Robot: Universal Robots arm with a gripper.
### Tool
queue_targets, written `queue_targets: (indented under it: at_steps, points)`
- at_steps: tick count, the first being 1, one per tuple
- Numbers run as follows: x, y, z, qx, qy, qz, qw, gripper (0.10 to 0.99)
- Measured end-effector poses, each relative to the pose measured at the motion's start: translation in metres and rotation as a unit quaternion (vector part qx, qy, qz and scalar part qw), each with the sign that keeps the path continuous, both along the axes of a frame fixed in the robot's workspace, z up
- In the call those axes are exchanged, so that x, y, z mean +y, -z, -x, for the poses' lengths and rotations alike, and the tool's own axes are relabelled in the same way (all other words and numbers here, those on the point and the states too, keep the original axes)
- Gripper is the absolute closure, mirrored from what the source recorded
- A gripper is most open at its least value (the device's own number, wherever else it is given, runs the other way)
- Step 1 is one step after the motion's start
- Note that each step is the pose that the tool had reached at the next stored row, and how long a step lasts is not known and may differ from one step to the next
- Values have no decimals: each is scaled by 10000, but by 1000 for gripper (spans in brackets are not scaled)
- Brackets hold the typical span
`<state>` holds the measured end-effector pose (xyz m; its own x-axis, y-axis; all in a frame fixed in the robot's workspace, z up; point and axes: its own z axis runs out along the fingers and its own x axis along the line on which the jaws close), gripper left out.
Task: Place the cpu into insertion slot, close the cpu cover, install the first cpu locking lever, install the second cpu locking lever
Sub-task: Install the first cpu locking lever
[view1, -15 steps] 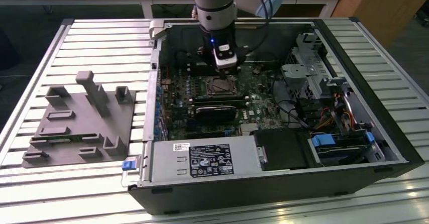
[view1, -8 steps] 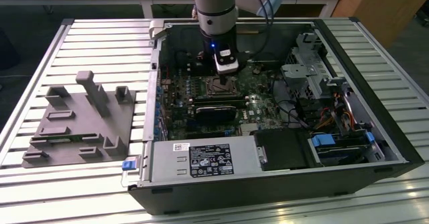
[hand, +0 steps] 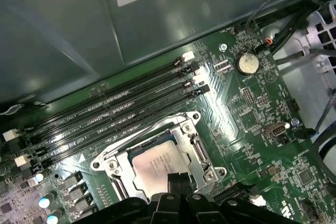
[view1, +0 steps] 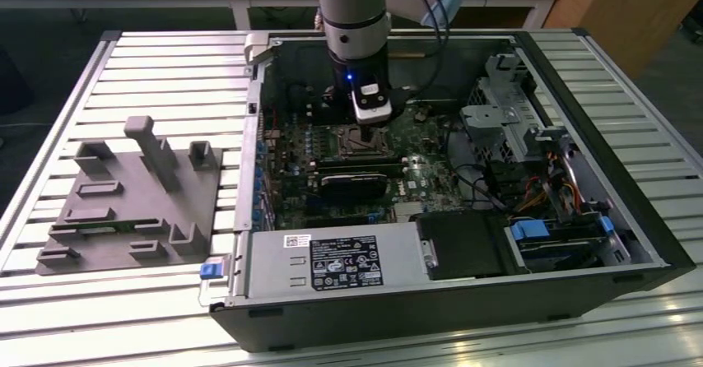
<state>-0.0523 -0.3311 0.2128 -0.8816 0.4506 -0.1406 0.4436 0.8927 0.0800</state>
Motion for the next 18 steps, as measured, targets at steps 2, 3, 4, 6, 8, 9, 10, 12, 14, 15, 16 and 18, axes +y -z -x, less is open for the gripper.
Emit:
queue_targets:
  at_steps: [2,3,4,6,8,9,10,12,14,15,16,18]
  points:
    - [0,-13,0,1,-1,1,10000,980]
    - [0,-25,0,0,-3,0,10000,980]
    - [0,-45,0,0,-6,0,10000,980]
    - [0,-91,0,0,-11,0,10000,980]
    - [0,-138,-1,0,-16,0,10000,980]
    - [0,-156,-2,0,-20,0,10000,980]
    - [0,-168,-4,1,-26,0,10000,980]
    - [1,-174,-19,25,-45,-2,10000,980]
    - [0,-175,-37,58,-70,0,10000,980]
    - [0,-175,-44,71,-96,2,9999,980]
    - [0,-175,-46,81,-139,4,9999,980]
    - [0,-171,-47,87,-250,4,9996,980]
